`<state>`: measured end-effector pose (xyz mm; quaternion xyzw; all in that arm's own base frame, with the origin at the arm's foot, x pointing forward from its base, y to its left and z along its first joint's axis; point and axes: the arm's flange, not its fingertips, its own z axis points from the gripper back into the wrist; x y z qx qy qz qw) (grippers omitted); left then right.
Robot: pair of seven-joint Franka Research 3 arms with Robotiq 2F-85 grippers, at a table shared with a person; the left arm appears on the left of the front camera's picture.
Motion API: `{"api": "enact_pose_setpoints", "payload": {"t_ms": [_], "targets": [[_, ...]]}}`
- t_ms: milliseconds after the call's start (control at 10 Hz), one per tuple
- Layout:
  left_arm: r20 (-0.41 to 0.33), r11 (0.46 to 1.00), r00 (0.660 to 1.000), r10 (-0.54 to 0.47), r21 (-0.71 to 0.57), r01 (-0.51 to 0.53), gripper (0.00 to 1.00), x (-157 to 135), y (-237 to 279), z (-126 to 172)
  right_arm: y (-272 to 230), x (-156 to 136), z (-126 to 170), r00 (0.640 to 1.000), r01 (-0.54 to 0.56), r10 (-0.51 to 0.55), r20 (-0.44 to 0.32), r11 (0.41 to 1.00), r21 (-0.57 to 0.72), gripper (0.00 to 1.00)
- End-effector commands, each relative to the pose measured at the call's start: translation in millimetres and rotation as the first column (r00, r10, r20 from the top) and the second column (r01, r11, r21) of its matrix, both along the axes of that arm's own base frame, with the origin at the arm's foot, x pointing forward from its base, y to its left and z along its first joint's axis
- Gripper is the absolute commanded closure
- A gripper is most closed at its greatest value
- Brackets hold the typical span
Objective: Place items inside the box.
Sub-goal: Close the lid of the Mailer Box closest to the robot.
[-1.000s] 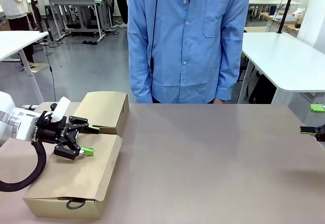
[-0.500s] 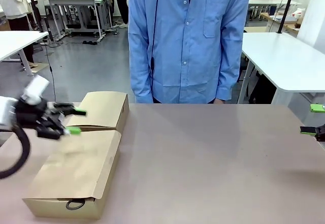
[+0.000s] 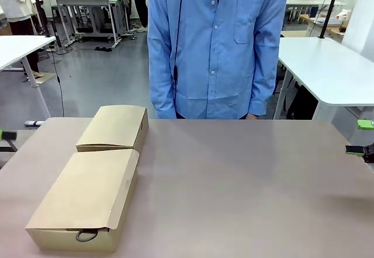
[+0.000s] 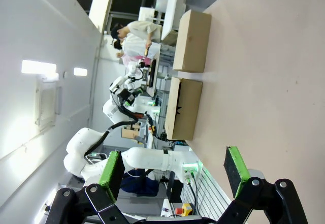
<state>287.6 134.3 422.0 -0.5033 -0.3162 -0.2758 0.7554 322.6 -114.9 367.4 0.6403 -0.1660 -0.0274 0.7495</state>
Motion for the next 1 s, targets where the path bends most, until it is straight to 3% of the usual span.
{"api": "enact_pose_setpoints", "payload": {"t_ms": [0, 100, 200, 900], "targets": [[-0.351, 0.997, 0.934, -0.071, -0.025, 0.067, 0.0, 6.4, -3.1, -25.4, 0.2, -1.0, 0.6, 1.0, -0.014, 0.014, 0.015, 1.0, -0.001, 0.0], [-0.426, 0.992, 0.896, -0.124, -0.083, 0.098, 0.0, 10.8, 0.5, -39.7, 0.2, -1.0, 0.6, 1.0, -0.014, 0.014, 0.015, 1.0, -0.001, 0.0], [-0.168, 0.999, 0.985, -0.032, -0.007, 0.031, 0.0, -4.6, -1.8, -17.1, 0.2, -1.0, 0.6, 1.0, -0.014, 0.014, 0.015, 1.0, -0.001, 0.0], [-0.168, 0.999, 0.985, -0.032, -0.007, 0.031, 0.0, -4.6, -1.8, -17.1, 0.2, -1.0, 0.6, 1.0, -0.014, 0.014, 0.015, 1.0, -0.001, 0.0]]}}
